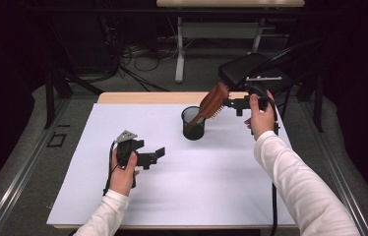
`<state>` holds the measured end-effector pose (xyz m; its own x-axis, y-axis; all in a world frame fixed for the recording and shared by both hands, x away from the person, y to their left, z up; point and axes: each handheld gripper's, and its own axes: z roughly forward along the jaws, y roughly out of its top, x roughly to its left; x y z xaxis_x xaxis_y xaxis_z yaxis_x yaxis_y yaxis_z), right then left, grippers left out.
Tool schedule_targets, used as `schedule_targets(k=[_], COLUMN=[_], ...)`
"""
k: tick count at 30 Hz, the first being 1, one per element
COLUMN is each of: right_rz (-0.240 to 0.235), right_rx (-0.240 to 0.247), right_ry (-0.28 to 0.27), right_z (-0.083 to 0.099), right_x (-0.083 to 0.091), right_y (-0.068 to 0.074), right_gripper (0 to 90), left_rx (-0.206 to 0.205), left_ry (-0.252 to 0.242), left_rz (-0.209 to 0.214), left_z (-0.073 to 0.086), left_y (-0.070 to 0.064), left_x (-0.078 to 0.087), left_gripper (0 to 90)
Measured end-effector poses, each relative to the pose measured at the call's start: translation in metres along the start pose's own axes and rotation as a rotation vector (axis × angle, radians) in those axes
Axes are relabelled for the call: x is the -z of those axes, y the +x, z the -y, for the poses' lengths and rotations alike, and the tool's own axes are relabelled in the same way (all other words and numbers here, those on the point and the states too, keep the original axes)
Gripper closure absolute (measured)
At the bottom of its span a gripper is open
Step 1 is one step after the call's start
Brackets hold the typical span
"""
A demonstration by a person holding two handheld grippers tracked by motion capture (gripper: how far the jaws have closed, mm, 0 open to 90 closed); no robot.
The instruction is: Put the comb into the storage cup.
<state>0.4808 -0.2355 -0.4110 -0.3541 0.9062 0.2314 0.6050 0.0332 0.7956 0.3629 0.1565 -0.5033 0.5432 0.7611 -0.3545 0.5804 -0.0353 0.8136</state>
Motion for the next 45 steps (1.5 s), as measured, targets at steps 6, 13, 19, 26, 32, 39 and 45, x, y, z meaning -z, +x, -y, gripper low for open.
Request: schedule_targets(k=[6,13,19,26,32,39,45], right_rz=[0.015,0.018,0.026,0.036,0.038,0.033,0.024], right_rx=[0.022,0.054,0.078,0.099,0.109,0.132,0.136], right_ry=[0.013,0.031,0.039,0.049,0.069,0.073,0.079], right_z=[-0.001,-0.001,0.0,0.0,0.001,0.001,0.001], right_x=[0.002,0.002,0.003,0.006,0.005,0.007,0.008], right_y=[0.001,0.006,0.01,0.015,0.016,0.018,0.018], right_gripper=[4.2,0.0,0.0,0.0,0.0,0.0,0.0], left_rx=[0.001,0.001,0.002,0.004,0.003,0.004,0.003], left_ry=[0.0,0.001,-0.002,-0.001,0.001,0.0,0.001], left_rz=[0.0,0.0,0.0,0.001,0.002,0.001,0.0], left_z=[0.0,0.0,0.0,0.0,0.0,0.0,0.0], left_y=[0.0,0.0,0.001,0.0,0.0,0.0,0.0], left_x=[0.0,0.0,0.001,0.0,0.0,0.001,0.001], left_gripper=[1.0,1.0,1.0,1.0,1.0,1.0,1.0])
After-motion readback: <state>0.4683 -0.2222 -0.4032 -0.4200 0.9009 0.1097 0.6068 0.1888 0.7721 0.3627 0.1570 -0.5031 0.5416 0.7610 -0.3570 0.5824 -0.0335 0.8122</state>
